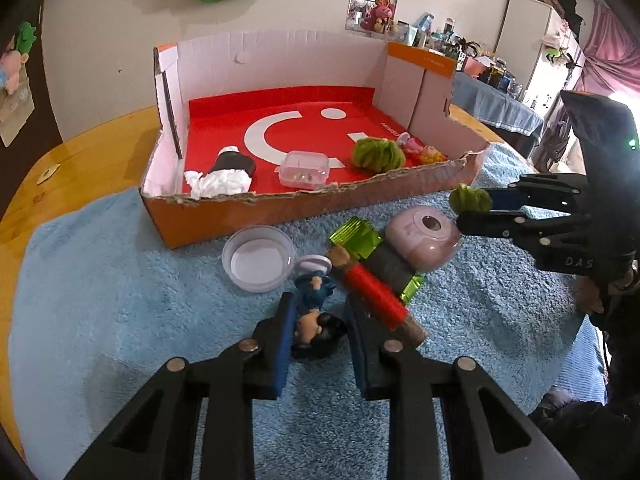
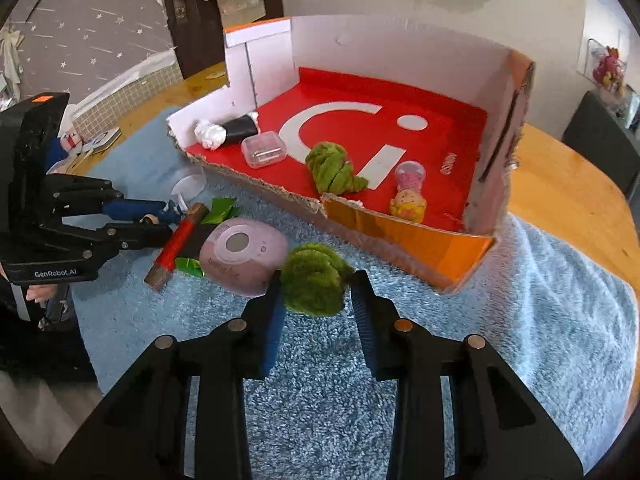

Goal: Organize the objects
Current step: 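Grasp the blue-capped figurine with the left tool while the right tool grasps the green pom-pom, then carry the figurine with the left tool while the right tool carries the pom-pom into the box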

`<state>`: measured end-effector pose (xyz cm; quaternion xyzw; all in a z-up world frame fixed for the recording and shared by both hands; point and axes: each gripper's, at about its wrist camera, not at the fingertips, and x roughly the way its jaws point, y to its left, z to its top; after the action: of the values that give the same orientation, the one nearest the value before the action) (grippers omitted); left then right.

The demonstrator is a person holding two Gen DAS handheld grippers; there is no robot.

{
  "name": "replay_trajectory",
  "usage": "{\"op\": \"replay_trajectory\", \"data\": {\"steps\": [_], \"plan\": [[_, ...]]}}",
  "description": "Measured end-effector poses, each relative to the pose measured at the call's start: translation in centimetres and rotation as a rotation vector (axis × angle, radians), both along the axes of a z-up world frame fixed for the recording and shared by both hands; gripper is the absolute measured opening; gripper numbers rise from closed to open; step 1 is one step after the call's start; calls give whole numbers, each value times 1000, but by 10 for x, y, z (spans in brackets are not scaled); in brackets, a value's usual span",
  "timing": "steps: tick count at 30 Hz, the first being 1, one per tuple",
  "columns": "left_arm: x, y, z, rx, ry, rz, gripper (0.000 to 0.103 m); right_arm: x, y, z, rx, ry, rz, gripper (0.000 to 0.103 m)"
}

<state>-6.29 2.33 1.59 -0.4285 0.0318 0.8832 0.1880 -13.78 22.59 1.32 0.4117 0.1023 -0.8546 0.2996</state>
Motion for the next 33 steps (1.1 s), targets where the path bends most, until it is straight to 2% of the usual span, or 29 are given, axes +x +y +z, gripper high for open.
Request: {"op": "replay_trajectory", "data": {"steps": [9,18,33], "plan": [[14,-3,22,37,67,-10,26,27,3,31,-43,100,-16,31],[26,-5,46,57,131,-28,26,41,-6,49,-53,143,-6,31],[17,-1,71,70,181,-48,26,19,-18,59,-58,133,-22,31]]}}
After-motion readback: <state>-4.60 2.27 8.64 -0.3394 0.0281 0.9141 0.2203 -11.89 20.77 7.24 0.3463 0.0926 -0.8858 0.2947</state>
